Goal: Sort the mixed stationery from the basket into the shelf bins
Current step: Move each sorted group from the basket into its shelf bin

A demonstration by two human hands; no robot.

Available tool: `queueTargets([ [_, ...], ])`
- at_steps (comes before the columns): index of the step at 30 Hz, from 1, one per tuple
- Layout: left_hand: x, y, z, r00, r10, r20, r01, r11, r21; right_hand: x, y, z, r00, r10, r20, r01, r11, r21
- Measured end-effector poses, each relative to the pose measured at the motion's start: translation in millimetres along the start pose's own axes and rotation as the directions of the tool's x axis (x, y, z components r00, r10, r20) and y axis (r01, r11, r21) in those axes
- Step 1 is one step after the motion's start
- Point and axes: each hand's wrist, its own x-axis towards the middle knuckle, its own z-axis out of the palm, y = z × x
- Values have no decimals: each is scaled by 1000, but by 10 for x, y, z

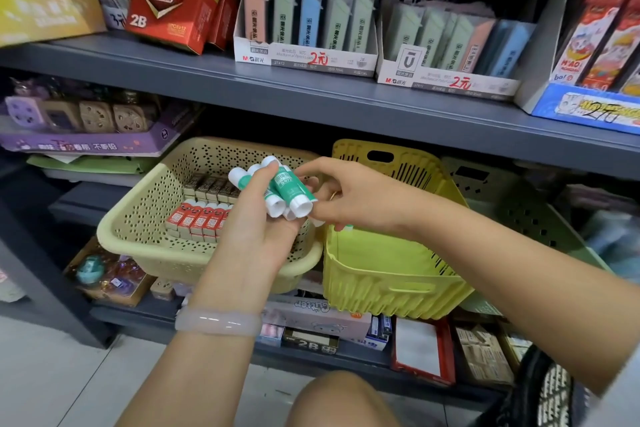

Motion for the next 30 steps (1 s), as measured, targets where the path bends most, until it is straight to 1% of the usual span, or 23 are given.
queueTargets([
  [1, -2, 10, -7, 1000, -6, 4, 6, 1000, 2, 1, 4, -5, 999, 0, -36, 0, 1000, 4],
  [3, -17, 27, -2, 1000, -13, -13, 13, 1000, -9, -9, 20, -33, 988, 10, -153, 2, 997, 78],
  [6, -52, 49, 9, 998, -18, -67, 17, 1000, -17, -51, 116, -153, 945, 34, -326, 35, 978, 205],
  [9, -70, 36, -20, 996, -28, -86, 32, 998, 48, -131, 287, -271, 928, 86, -362, 40, 944, 327],
  [12, -61, 20, -45, 996, -34, -83, 47, 985, 164, -186, 481, -387, 906, 144, -399, 13, 930, 366],
  [13, -55, 22, -50, 997, -25, -79, 39, 981, 191, -191, 544, -440, 888, 155, -434, 0, 941, 338],
  [14, -44, 26, -54, 997, -11, -74, 27, 977, 214, -190, 603, -499, 870, 151, -469, -29, 966, 258],
  [15, -36, 30, -57, 998, 2, -70, 14, 972, 235, -184, 654, -556, 865, 133, -485, -84, 989, 120],
  [16, -29, 31, -62, 998, 13, -66, 4, 967, 254, -167, 701, -595, 876, 115, -468, -157, 986, -50],
  [17, -24, 31, -64, 998, 18, -63, -1, 963, 269, -142, 741, -612, 897, 119, -425, -225, 952, -207],
  [18, -17, 28, -65, 998, 21, -62, -3, 960, 278, -105, 781, -605, 914, 150, -378, -280, 907, -316],
  [19, -11, 22, -66, 998, 20, -62, -2, 960, 281, -59, 818, -583, 921, 188, -341, -318, 869, -380],
  [21, -2, 10, -64, 998, 15, -61, 3, 961, 278, 68, 880, -520, 922, 225, -316, -356, 811, -463],
  [23, 7, 1, -67, 998, 11, -57, 6, 961, 276, 198, 916, -471, 925, 225, -305, -359, 780, -512],
  [30, 41, -29, -67, 998, -39, -39, 47, 967, 252, 425, 1015, -435, 938, 184, -295, -323, 775, -544],
])
